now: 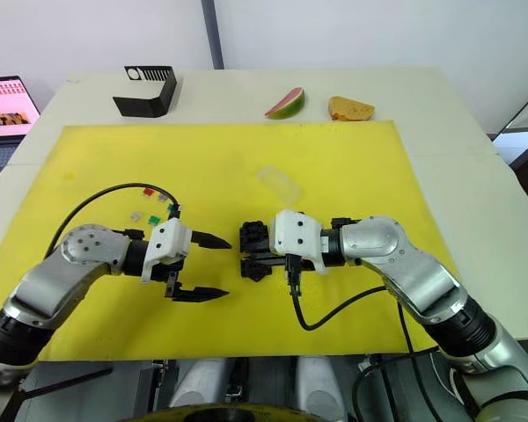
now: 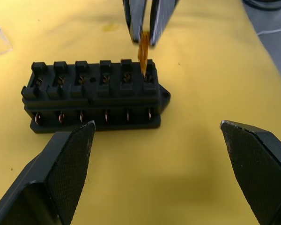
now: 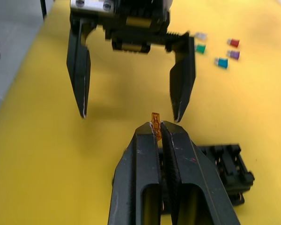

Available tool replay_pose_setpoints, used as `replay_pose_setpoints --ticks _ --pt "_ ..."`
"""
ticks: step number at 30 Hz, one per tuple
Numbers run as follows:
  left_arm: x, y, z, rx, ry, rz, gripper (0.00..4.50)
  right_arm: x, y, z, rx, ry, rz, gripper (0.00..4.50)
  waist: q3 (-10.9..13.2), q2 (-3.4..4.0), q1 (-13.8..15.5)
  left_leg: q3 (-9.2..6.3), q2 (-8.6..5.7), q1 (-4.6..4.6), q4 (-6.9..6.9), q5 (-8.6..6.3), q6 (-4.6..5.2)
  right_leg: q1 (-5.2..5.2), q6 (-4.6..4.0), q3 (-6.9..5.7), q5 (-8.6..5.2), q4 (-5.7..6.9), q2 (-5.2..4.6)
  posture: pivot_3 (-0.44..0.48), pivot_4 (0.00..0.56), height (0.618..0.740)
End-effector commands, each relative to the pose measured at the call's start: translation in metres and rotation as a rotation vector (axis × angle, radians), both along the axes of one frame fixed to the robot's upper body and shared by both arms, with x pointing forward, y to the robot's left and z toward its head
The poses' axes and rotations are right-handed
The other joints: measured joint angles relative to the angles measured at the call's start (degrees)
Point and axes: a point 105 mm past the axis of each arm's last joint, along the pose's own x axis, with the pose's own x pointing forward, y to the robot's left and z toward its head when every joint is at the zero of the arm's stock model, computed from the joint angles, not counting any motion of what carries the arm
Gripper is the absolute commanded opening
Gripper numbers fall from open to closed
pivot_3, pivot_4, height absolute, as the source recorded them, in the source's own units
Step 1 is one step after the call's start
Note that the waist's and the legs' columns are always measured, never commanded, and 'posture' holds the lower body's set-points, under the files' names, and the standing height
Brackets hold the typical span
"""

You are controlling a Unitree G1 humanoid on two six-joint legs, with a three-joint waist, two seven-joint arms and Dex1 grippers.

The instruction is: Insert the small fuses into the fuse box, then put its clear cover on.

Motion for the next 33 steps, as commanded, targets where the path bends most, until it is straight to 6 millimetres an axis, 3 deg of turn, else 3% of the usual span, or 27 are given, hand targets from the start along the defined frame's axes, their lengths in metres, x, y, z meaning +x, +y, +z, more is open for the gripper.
replay_pose_setpoints --ticks 1,33 --pt "0.001 -0.003 0.004 0.006 -0.045 -0.014 4.49 -0.005 0.002 0.001 0.002 -0.039 0.037 0.0 0.0 0.0 -0.02 0.0 0.0 0.0 0.0 0.0 0.0 -0.01 0.0 0.0 0.0 0.01 0.0 0.0 0.15 0.74" --pt "0.005 -0.011 0.0 -0.005 -0.093 -0.018 4.49 0.0 -0.006 0.002 -0.026 -0.068 0.041 0.0 -0.01 0.0 -0.04 0.0 -0.01 0.05 0.05 0.02 -0.04 0.01 0.02 -0.01 0.01 0.15 0.03 0.0 0.15 0.74"
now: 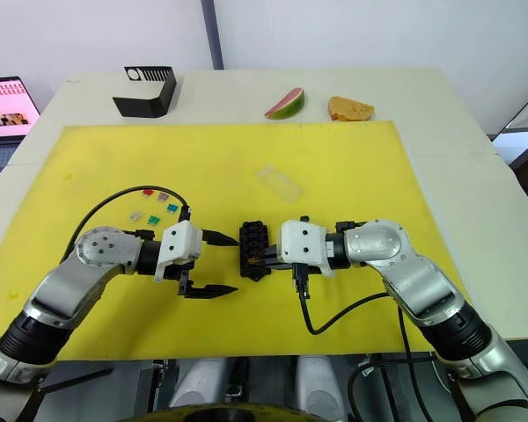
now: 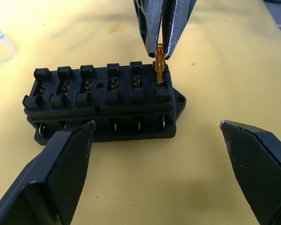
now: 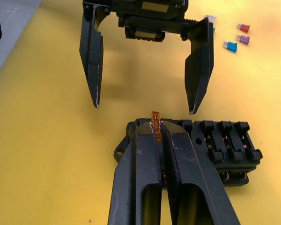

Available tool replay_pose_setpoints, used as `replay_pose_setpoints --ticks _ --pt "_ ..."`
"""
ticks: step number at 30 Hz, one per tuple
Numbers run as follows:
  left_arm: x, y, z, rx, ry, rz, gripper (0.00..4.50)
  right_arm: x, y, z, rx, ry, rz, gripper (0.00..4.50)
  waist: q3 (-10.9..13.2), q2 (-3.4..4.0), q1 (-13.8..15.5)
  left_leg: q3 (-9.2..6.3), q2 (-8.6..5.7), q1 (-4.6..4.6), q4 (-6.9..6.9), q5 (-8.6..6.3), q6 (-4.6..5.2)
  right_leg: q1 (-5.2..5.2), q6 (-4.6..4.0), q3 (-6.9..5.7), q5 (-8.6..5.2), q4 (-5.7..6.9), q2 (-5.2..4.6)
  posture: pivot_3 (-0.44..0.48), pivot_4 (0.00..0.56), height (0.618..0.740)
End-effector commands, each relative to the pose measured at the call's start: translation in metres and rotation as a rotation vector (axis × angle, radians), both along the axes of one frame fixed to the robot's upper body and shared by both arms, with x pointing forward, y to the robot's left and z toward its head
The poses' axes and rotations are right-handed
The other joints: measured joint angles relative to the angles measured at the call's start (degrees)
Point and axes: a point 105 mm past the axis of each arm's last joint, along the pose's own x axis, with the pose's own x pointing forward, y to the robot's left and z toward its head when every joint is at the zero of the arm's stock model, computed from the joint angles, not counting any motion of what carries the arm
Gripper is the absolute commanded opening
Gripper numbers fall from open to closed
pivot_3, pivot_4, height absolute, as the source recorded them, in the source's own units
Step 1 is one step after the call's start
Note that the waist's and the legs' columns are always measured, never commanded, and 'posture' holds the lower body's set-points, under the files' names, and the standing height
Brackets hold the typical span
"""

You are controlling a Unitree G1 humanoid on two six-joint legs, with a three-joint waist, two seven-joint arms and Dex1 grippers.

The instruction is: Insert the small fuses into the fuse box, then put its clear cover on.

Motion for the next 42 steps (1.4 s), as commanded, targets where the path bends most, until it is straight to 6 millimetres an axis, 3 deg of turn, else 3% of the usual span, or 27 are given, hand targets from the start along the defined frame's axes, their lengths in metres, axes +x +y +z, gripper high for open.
replay_pose_setpoints --ticks 1,11,25,42 --pt "-0.001 -0.004 0.008 -0.012 -0.044 -0.022 4.49 -0.001 0.003 0.007 0.017 -0.043 0.015 0.0 0.0 0.0 0.0 0.0 0.0 0.0 0.0 0.0 0.0 0.0 0.0 0.0 0.0 0.0 0.0 0.0 0.15 0.74" --pt "0.003 -0.006 0.01 -0.013 -0.054 -0.022 4.49 0.0 0.004 0.002 0.003 -0.057 0.03 0.0 0.0 0.0 0.0 0.0 -0.01 0.0 0.02 0.01 -0.02 0.0 0.0 0.0 0.0 0.03 0.01 0.0 0.15 0.74" --pt "0.006 -0.009 0.011 -0.018 -0.065 -0.024 4.49 0.0 0.001 0.01 0.009 -0.068 0.039 0.0 -0.01 -0.01 0.02 0.0 -0.02 0.01 0.03 0.07 -0.12 0.0 0.01 -0.01 0.0 0.06 0.03 0.0 0.15 0.74" --pt "0.008 -0.01 0.013 -0.018 -0.07 -0.021 4.49 0.004 0.004 0.0 -0.014 -0.092 0.051 0.0 -0.01 -0.02 0.01 0.0 -0.02 0.02 0.04 0.1 -0.16 0.0 0.01 -0.01 0.0 0.09 0.04 0.0 0.15 0.74"
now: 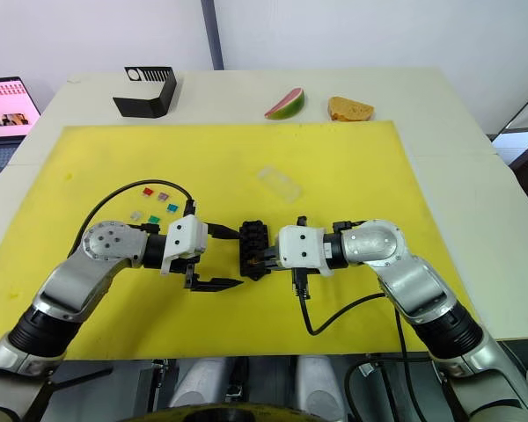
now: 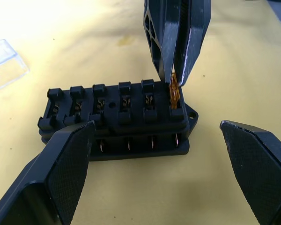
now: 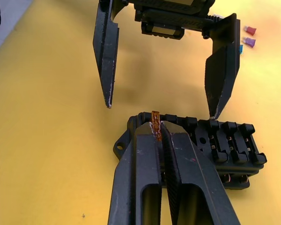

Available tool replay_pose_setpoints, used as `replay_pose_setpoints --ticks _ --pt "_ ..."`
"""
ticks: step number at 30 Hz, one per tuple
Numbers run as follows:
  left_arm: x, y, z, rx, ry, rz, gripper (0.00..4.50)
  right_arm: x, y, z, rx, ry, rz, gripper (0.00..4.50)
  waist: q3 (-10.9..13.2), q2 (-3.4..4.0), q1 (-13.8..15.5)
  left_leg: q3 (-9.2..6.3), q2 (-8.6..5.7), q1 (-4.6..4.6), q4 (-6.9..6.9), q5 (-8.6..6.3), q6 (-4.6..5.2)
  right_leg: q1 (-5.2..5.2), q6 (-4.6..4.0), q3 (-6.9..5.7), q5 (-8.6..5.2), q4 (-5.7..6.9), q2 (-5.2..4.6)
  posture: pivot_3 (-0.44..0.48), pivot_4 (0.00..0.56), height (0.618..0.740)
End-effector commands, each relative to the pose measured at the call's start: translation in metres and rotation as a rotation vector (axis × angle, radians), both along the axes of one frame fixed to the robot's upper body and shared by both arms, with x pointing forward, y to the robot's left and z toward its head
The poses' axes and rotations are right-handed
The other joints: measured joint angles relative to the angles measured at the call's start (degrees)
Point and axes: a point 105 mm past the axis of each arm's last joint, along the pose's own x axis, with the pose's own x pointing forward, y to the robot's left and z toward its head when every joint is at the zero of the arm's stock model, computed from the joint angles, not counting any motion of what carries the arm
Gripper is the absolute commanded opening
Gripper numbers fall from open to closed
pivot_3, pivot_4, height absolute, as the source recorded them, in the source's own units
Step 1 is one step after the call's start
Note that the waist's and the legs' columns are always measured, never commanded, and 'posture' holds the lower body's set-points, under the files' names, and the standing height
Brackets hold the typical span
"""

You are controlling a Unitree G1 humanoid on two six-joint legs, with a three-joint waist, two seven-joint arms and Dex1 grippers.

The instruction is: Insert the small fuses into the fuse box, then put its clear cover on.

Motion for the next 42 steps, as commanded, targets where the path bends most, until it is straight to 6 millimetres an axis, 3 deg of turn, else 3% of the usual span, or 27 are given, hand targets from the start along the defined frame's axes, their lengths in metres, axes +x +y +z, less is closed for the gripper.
replay_pose_setpoints --ticks 1,19,25,29,32,35,42 --pt "0.001 -0.002 0.006 -0.007 -0.029 -0.012 4.49 -0.001 0.003 0.006 0.011 -0.035 0.023 0.0 0.0 0.0 0.0 0.0 0.0 0.0 0.0 0.01 -0.02 0.0 0.0 0.0 0.0 0.0 0.0 0.0 0.15 0.74" --pt "0.004 -0.004 0.007 -0.01 -0.036 -0.009 4.49 0.0 0.0 -0.002 -0.007 -0.036 0.007 0.0 -0.02 -0.01 -0.03 0.0 0.0 0.02 0.02 0.07 -0.12 0.01 0.0 0.0 0.0 0.02 0.02 0.0 0.15 0.74" --pt "0.006 -0.003 0.007 -0.008 -0.038 -0.006 4.5 -0.001 -0.001 0.026 0.102 0.024 -0.02 2.44 -0.02 -0.01 0.07 0.0 0.0 0.03 0.02 0.07 -0.12 0.02 0.0 0.0 0.0 0.03 0.02 0.0 0.15 0.74" --pt "0.006 -0.002 0.006 -0.009 -0.039 -0.009 4.5 -0.002 0.0 0.027 0.163 0.107 -0.039 2.44 -0.02 -0.02 0.09 0.0 0.0 0.03 0.02 0.05 -0.08 0.03 0.0 0.0 0.0 0.03 0.01 0.0 0.15 0.74" --pt "0.006 -0.003 0.007 -0.01 -0.04 -0.012 4.5 -0.001 0.001 0.019 0.174 0.14 -0.049 1.5 -0.02 -0.02 0.13 0.0 0.0 0.03 0.02 0.02 -0.03 0.02 0.0 0.0 0.0 0.03 0.01 0.0 0.15 0.74" --pt "0.006 -0.003 0.008 -0.01 -0.043 -0.014 4.5 -0.001 0.003 0.015 0.182 0.164 -0.058 0.07 -0.02 -0.02 0.46 0.0 0.0 0.03 0.03 0.02 -0.03 0.02 0.0 0.0 0.0 0.04 0.01 0.0 0.15 0.74" --pt "0.007 -0.002 0.009 -0.005 -0.049 -0.01 4.5 0.001 0.003 0.0 0.12 0.167 -0.079 0.02 -0.03 -0.02 0.99 0.0 0.0 0.03 0.08 0.03 -0.06 0.03 0.0 0.0 0.0 0.07 0.01 0.0 0.15 0.74"
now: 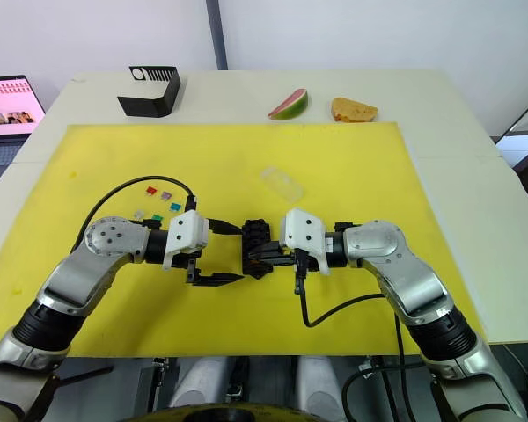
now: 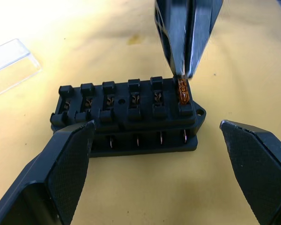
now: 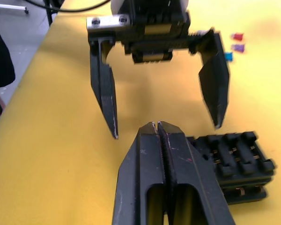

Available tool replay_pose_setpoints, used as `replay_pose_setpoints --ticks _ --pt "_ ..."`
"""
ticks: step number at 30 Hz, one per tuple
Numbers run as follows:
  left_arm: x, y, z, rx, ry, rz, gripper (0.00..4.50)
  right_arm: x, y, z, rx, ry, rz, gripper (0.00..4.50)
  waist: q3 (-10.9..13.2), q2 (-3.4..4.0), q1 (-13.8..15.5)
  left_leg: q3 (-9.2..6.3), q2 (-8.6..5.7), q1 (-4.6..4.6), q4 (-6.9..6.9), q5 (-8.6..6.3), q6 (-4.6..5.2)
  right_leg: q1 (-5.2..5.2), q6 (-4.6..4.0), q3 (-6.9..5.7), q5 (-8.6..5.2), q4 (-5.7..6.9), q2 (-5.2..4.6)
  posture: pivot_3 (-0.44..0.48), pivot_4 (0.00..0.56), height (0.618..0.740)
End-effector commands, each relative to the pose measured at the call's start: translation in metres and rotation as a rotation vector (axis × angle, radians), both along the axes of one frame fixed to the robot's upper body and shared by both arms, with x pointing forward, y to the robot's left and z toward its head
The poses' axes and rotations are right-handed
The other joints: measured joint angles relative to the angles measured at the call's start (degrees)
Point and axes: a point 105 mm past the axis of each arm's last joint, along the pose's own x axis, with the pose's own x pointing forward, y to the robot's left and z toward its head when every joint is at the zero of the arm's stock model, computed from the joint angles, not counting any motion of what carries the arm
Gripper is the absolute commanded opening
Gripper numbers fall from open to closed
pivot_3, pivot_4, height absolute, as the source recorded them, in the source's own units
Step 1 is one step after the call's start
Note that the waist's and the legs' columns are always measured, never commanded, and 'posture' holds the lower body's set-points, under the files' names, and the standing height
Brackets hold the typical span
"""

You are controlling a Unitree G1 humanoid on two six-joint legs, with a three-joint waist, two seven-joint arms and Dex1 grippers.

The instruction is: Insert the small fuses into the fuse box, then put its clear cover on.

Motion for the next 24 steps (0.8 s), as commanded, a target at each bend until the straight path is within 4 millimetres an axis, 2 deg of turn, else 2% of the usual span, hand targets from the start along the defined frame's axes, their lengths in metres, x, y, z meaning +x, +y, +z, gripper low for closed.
replay_pose_setpoints --ticks 1,7,11,14,17,19,21,23,24 --pt "0.0 -0.001 0.008 -0.003 -0.039 -0.013 4.5 0.0 0.002 -0.003 -0.023 -0.021 0.003 0.02 0.0 0.0 0.0 0.0 0.0 0.0 0.01 0.0 0.0 0.01 0.0 0.0 0.0 0.0 0.0 0.0 0.15 0.74" --pt "0.001 -0.002 0.01 -0.004 -0.043 -0.01 4.5 0.002 -0.004 -0.024 -0.138 -0.012 -0.022 0.02 -0.05 -0.03 -0.02 0.0 0.0 0.02 0.02 0.0 -0.01 0.03 0.0 0.0 0.0 0.01 0.01 0.0 0.15 0.74" --pt "0.004 -0.001 0.011 -0.004 -0.045 -0.006 4.5 0.004 -0.004 -0.022 -0.128 -0.014 -0.033 0.02 -0.08 -0.05 0.02 0.0 0.0 0.18 0.02 -0.08 0.14 0.2 0.0 -0.01 0.0 0.01 0.01 0.0 0.15 0.74" --pt "0.005 0.0 0.012 -0.012 -0.046 -0.001 4.5 0.005 -0.004 -0.007 -0.075 -0.023 -0.041 0.02 -0.08 -0.05 0.01 0.0 0.0 0.24 0.02 -0.08 0.14 0.25 0.0 -0.01 0.0 0.01 0.01 0.0 0.15 0.74" --pt "0.006 0.001 0.026 -0.102 -0.04 0.032 4.5 0.006 -0.007 0.018 0.004 -0.023 -0.068 0.02 -0.07 -0.05 0.03 -0.01 0.0 0.23 0.02 -0.08 0.13 0.25 0.0 -0.01 0.0 0.01 0.01 0.0 0.15 0.74" --pt "0.006 0.01 0.034 -0.162 -0.026 0.081 4.5 0.008 -0.014 0.038 0.088 -0.014 -0.129 0.02 -0.07 -0.05 -0.02 -0.01 0.0 0.22 0.02 -0.08 0.14 0.24 0.0 -0.01 0.0 0.01 0.0 0.0 0.15 0.74" --pt "0.003 0.026 0.038 -0.219 0.036 0.172 4.5 0.011 -0.029 0.055 0.162 0.018 -0.216 0.02 -0.07 -0.04 -0.14 -0.02 0.02 0.17 0.01 -0.08 0.14 0.17 0.0 0.01 0.0 0.01 0.0 0.0 0.15 0.74" --pt "0.0 0.039 0.038 -0.257 0.091 0.248 4.5 0.014 -0.045 0.061 0.192 0.043 -0.297 0.02 -0.07 -0.04 -0.16 -0.03 0.04 0.16 0.0 -0.08 0.14 0.14 0.0 0.01 0.0 0.01 0.01 0.0 0.15 0.74" --pt "-0.001 0.05 0.038 -0.287 0.131 0.314 4.5 0.018 -0.058 0.061 0.195 0.055 -0.365 0.27 -0.07 -0.04 -0.1 -0.03 0.04 0.16 -0.02 -0.09 0.14 0.14 0.0 0.01 0.0 0.01 0.01 0.0 0.15 0.74"
